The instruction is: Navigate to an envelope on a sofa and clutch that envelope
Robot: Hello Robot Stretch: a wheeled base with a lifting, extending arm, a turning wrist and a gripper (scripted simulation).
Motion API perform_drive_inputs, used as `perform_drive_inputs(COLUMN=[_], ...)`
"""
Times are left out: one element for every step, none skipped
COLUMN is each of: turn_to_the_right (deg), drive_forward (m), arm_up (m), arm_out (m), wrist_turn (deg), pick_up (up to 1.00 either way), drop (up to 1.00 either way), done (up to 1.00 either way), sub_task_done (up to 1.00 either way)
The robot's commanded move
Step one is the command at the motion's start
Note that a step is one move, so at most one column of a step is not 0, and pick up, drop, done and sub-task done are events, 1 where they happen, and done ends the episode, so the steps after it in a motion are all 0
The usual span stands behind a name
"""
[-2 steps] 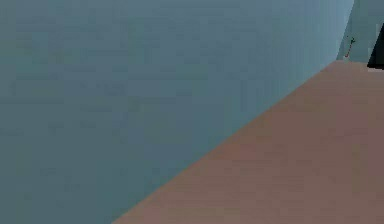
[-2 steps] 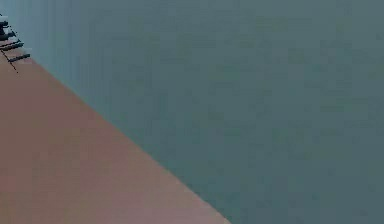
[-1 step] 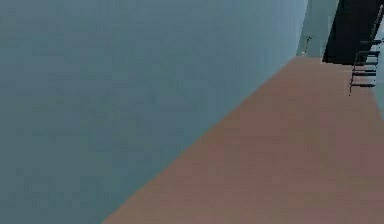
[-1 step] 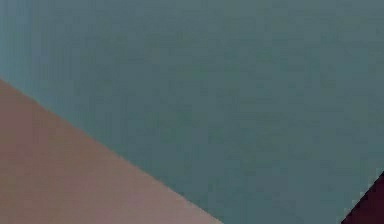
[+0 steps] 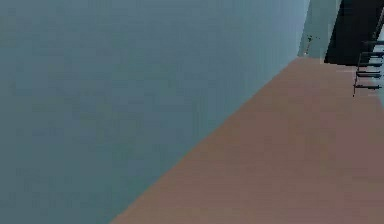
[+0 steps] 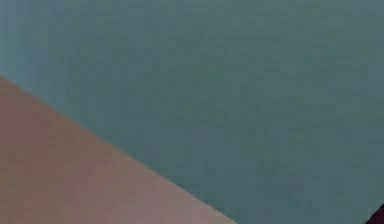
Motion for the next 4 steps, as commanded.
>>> perform_drive_inputs(turn_to_the_right=[-45.0, -39.0, 0.0, -45.0], drive_forward=[0.0, 0.0, 0.45, 0.0], arm_up=[0.0, 0.0, 0.0, 0.0], arm_out=[0.0, 0.0, 0.0, 0.0], wrist_turn=[0.0, 0.0, 0.0, 0.0], pick_up=[0.0, 0.0, 0.0, 0.0], drop=[0.0, 0.0, 0.0, 0.0], done=[0.0, 0.0, 0.0, 0.0], sub_task_done=[0.0, 0.0, 0.0, 0.0])
